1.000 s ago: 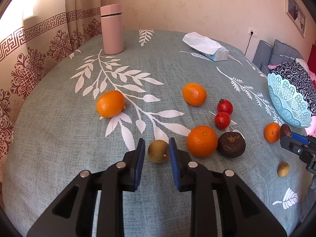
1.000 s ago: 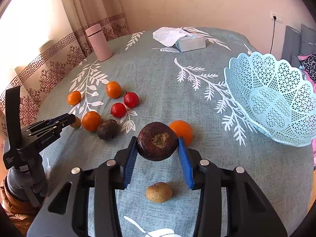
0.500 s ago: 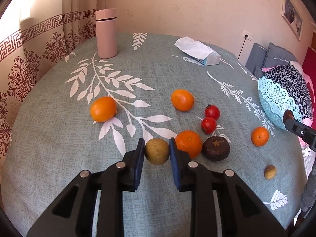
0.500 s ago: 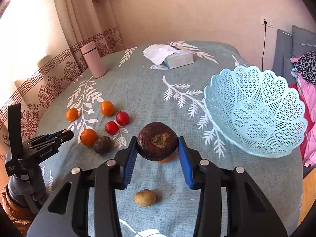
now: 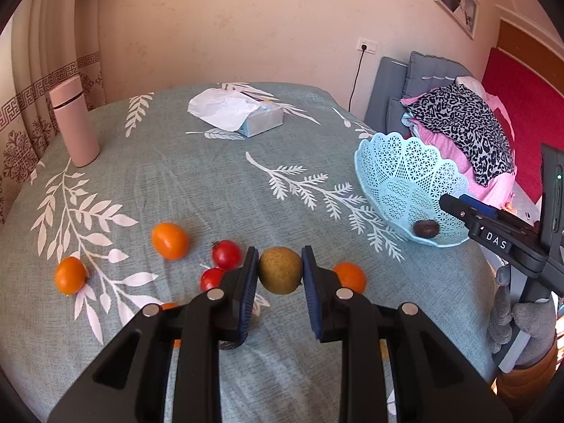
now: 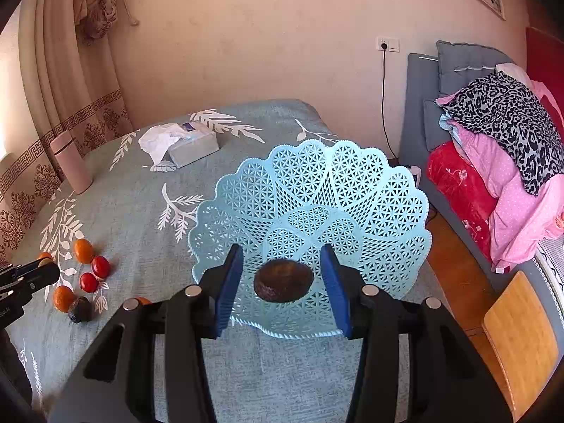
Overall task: Organize fruits
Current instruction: 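Carry both fruits into the blue basket and open both tools, then grasp the oval orange with left tool while right tool grasps the round orange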
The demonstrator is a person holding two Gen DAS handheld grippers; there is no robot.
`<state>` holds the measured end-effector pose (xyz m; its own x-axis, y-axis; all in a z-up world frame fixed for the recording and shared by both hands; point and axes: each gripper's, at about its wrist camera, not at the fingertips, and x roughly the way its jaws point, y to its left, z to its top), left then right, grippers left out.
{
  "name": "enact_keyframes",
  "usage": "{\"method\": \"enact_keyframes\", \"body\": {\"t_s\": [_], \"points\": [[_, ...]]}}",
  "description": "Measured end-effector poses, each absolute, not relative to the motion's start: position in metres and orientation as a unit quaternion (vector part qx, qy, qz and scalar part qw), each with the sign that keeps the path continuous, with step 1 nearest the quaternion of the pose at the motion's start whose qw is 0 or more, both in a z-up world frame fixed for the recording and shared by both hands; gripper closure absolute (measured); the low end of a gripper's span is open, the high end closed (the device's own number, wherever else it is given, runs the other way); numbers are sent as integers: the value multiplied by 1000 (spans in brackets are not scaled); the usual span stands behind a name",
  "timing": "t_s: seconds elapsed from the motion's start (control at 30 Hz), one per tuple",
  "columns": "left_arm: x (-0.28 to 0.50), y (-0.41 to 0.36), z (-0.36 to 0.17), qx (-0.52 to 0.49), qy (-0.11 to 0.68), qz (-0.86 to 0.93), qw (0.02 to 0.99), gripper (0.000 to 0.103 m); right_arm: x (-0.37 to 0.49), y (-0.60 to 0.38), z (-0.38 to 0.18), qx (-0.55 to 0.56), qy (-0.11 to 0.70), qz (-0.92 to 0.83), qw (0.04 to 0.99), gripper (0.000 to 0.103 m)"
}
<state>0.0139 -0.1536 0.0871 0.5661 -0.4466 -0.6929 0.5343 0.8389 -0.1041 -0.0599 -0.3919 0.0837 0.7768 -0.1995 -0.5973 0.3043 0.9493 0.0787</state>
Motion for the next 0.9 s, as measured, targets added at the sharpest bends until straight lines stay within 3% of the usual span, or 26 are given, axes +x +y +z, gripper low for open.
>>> {"method": "enact_keyframes", "body": {"t_s": [0.37,0.63,0.7,0.73,0.77,0.8,0.9], "points": [[28,-256,83,79,382,-372,843,78,-85,-419,85,136,268,-158,941,47],[41,-313,77,64,384,-434,813,76,-100,-439,84,167,254,-189,934,30],[45,-317,76,54,379,-431,817,44,-101,-443,82,175,256,-193,931,30],[47,-315,77,48,372,-420,827,34,-102,-445,81,181,254,-196,930,29],[49,-311,78,37,366,-413,833,14,-103,-448,81,185,254,-198,928,29],[52,-306,79,25,360,-412,837,5,-104,-450,80,188,253,-201,927,27],[56,-290,83,20,341,-384,858,5,-105,-452,79,195,252,-202,926,27]]}}
